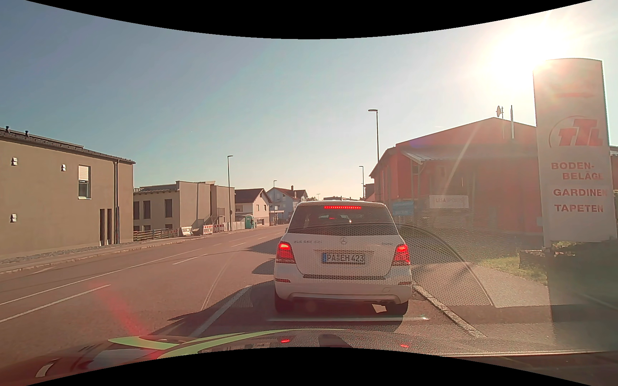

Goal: Follow the waypoints while adhering to traffic rules and regulations

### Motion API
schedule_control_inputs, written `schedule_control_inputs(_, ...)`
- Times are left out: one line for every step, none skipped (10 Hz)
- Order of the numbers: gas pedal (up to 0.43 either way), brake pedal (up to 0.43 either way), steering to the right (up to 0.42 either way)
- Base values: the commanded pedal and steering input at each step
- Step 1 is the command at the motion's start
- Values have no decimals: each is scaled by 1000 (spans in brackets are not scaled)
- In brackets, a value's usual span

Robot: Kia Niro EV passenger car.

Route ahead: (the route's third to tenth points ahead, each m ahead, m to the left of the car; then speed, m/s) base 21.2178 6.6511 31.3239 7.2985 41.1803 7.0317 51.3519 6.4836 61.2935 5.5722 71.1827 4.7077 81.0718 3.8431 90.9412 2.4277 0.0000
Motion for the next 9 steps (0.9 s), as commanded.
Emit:
schedule_control_inputs(0,238,-1)
schedule_control_inputs(0,238,-1)
schedule_control_inputs(0,238,-1)
schedule_control_inputs(0,238,-1)
schedule_control_inputs(0,238,-1)
schedule_control_inputs(0,238,-1)
schedule_control_inputs(0,238,-1)
schedule_control_inputs(0,238,-1)
schedule_control_inputs(0,238,-1)
